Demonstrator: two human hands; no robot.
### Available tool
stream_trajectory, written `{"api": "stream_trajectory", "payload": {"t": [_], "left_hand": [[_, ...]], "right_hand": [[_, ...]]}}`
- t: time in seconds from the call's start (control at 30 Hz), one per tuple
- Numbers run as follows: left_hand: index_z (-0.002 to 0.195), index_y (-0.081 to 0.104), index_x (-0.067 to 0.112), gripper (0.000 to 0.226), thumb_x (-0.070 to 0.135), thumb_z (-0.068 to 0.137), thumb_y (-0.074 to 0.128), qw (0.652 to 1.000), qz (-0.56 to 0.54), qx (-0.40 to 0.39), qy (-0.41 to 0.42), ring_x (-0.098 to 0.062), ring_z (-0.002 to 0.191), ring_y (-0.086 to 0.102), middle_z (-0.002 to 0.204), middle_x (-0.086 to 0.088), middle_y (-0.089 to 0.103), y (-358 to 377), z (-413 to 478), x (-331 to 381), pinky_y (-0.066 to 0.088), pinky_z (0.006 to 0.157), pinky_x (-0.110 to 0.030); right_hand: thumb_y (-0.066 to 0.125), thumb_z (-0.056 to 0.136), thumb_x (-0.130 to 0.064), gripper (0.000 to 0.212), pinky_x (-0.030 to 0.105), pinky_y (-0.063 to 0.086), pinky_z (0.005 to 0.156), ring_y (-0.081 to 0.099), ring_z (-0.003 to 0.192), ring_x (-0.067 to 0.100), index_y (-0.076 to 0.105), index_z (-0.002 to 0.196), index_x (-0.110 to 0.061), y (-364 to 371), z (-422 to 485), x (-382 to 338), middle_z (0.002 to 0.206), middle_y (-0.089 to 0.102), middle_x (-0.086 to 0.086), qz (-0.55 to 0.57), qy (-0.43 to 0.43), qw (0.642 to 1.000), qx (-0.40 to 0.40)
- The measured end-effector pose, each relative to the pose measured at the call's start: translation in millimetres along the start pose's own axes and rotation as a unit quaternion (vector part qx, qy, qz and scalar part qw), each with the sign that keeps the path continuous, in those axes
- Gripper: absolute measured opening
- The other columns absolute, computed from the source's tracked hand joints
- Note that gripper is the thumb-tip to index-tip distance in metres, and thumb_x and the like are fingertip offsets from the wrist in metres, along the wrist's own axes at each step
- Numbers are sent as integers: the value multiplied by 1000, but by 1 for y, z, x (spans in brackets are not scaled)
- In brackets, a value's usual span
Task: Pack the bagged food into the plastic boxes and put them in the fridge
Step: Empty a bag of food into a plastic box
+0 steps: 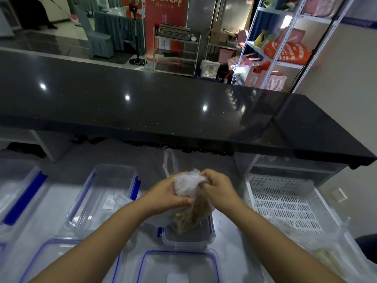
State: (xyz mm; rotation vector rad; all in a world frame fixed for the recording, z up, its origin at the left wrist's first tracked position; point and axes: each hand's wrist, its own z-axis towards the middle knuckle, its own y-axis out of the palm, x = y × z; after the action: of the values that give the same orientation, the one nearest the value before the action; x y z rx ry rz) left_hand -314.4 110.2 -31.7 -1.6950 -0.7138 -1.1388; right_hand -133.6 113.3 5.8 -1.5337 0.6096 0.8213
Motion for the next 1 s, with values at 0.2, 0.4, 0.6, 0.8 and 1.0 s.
{"api": "stream_trajectory", "payload": {"t": [0.2,0.4,0.6,0.8,1.0], "left_hand": [[138,37,28,80,31,70,79,1000,-17,-23,12,-3,107,56,118,12,57,0,-3,12,49,86,-19],[133,42,26,74,19,70,79,1000,-18,-7,18,-4,103,57,116,9,58,-1,-10,18,52,86,-25],[104,63,31,25,35,79,62,947,295,126,11,-18,94,60,101,6,67,2,-6,4,51,79,-35],[129,45,38,68,40,68,74,963,240,100,67,-7,114,37,121,16,46,-3,-11,-11,35,96,-29],[139,26,45,89,55,63,73,977,190,-22,91,5,123,37,136,24,41,-1,-30,-6,37,103,-22]], "right_hand": [[55,85,-1,24,19,43,57,53,66,7,58,72,-21,-18,1,-22,72,58,-4,98,3,995,-19],[55,84,2,23,15,45,55,55,65,5,60,76,-19,-17,2,-25,73,60,-3,145,-19,989,-18],[64,79,-6,17,5,35,73,45,98,12,61,92,-14,-3,4,9,102,46,-5,-68,-30,997,-4],[55,77,-7,25,23,39,73,53,92,17,58,98,-20,12,-15,22,105,54,-4,-163,-53,985,-9],[39,71,-22,23,22,43,63,57,74,16,56,86,-26,24,-50,39,83,65,2,-148,-158,976,-36]]}}
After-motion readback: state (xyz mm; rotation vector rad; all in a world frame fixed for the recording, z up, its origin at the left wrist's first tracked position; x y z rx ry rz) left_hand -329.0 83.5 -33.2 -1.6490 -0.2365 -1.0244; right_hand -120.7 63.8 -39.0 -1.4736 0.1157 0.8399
